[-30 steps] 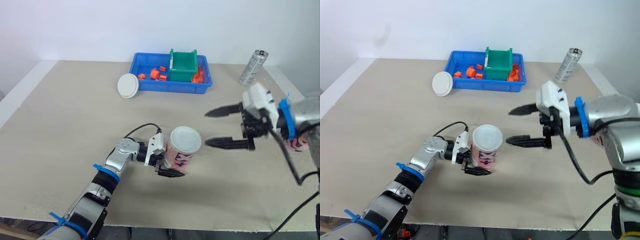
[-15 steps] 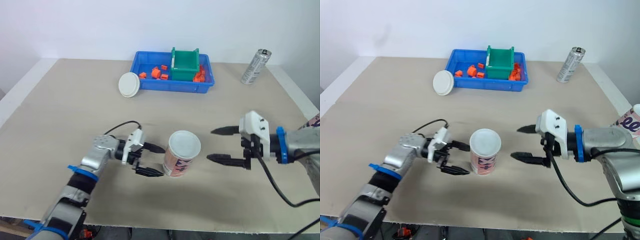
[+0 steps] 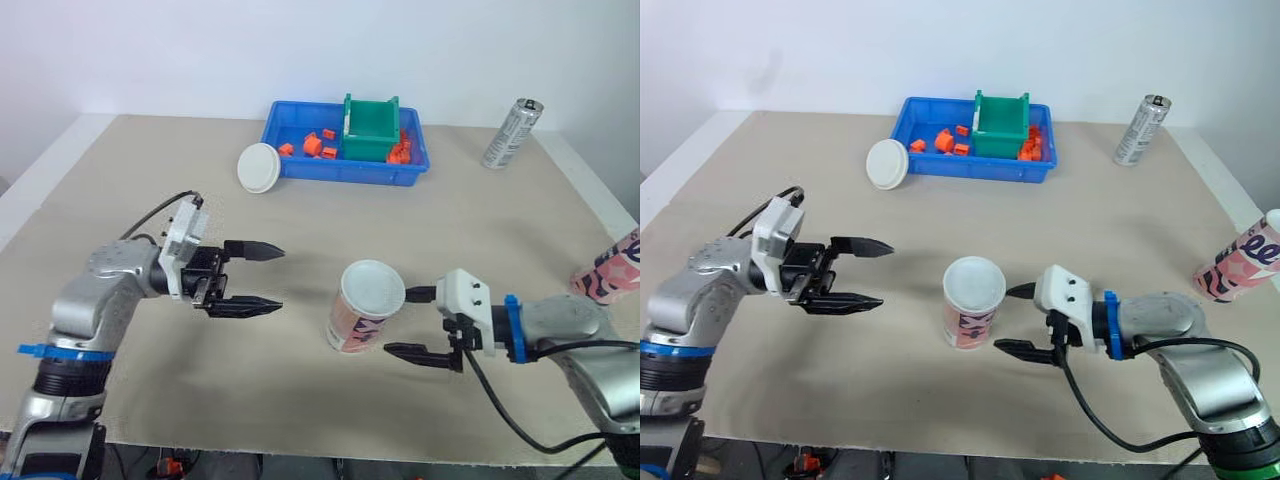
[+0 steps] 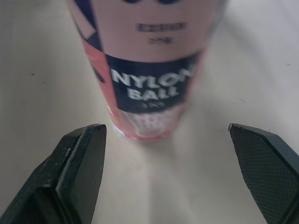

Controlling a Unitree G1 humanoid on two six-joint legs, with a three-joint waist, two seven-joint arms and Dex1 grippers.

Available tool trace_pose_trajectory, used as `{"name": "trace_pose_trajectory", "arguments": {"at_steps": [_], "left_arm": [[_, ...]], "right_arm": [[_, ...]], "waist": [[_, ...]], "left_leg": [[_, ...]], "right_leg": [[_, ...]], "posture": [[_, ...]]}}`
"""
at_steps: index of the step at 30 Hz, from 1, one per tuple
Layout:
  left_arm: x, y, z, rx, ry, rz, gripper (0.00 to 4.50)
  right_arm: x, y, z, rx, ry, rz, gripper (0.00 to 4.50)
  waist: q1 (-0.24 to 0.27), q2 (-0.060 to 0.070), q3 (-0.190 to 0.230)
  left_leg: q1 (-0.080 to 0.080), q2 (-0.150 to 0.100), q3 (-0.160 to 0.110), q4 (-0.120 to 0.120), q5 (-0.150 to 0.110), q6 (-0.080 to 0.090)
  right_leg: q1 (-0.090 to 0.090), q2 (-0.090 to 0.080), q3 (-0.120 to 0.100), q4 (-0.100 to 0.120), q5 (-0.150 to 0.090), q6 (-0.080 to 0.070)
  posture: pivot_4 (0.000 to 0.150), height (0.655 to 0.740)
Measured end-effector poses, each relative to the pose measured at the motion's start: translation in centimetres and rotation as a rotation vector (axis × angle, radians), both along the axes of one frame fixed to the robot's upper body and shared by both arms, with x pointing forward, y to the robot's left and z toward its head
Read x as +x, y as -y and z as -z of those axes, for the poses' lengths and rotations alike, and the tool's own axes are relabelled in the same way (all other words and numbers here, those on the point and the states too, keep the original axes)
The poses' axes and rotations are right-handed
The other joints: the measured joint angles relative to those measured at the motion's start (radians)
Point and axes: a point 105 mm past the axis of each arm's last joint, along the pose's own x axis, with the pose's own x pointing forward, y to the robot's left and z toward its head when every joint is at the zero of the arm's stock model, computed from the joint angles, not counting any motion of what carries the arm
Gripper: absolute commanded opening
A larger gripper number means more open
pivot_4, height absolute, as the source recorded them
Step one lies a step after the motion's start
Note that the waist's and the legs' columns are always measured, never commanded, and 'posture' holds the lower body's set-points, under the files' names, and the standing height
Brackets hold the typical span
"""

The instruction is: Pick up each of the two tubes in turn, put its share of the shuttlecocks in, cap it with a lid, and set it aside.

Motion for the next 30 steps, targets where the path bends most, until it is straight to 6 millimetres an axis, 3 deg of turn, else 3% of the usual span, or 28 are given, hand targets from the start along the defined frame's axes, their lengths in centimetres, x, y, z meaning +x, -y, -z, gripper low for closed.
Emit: {"name": "trace_pose_trajectory", "arguments": {"at_steps": [7, 14, 18, 24, 27, 30], "left_arm": [[-0.9, -2.1, 2.1, 0.063, -0.044, -0.039, 4.44], [-1.8, -2.8, 0.5, -0.01, -0.009, -0.09, 4.44], [-2.6, -2.5, 1.0, -0.014, -0.033, -0.092, 4.44], [-2.7, -1.8, -0.2, -0.041, -0.001, -0.095, 4.44], [-2.6, -1.6, -0.6, -0.043, 0.016, -0.092, 4.5], [-2.4, -1.4, -0.9, -0.043, 0.027, -0.091, 4.5]], "right_arm": [[0.0, -2.1, 0.4, 0.047, 0.014, -0.057, 4.5], [0.8, -3.8, 1.1, 0.11, 0.004, -0.082, 4.5], [1.4, -4.2, 1.3, 0.147, -0.005, -0.072, 4.5], [2.0, -5.0, 1.6, 0.181, -0.005, -0.072, 4.5], [2.1, -5.0, 1.6, 0.185, -0.001, -0.072, 3.75], [2.1, -5.0, 1.6, 0.186, 0.0, -0.07, 2.58]], "waist": [[0.001, -0.004, 0.002], [0.003, -0.005, 0.003], [0.003, -0.005, 0.003], [0.004, -0.005, 0.003], [0.004, -0.005, 0.003], [0.004, -0.005, 0.003]], "left_leg": [[0.0, 0.0, 0.0, 0.0, 0.0, 0.0], [-0.001, 0.001, 0.0, 0.0, 0.0, 0.0], [-0.001, 0.001, 0.0, 0.0, 0.0, 0.0], [0.0, 0.001, 0.0, 0.001, 0.0, 0.0], [0.0, 0.001, 0.0, 0.001, 0.0, 0.0], [-0.001, 0.001, 0.0, 0.001, 0.0, 0.0]], "right_leg": [[0.0, 0.0, 0.0, 0.0, -0.001, -0.002], [-0.001, 0.0, 0.0, 0.0, 0.0, -0.001], [-0.001, 0.0, -0.001, 0.0, 0.0, -0.001], [-0.001, 0.0, -0.001, 0.0, 0.001, -0.001], [-0.001, 0.0, -0.001, 0.0, 0.001, -0.001], [-0.001, 0.0, -0.001, 0.0, 0.001, -0.001]], "posture": [[0.15, 0.7355], [0.15, 0.7355], [0.15, 0.7355], [0.15, 0.7355], [0.15, 0.7355], [0.15, 0.7355]]}}
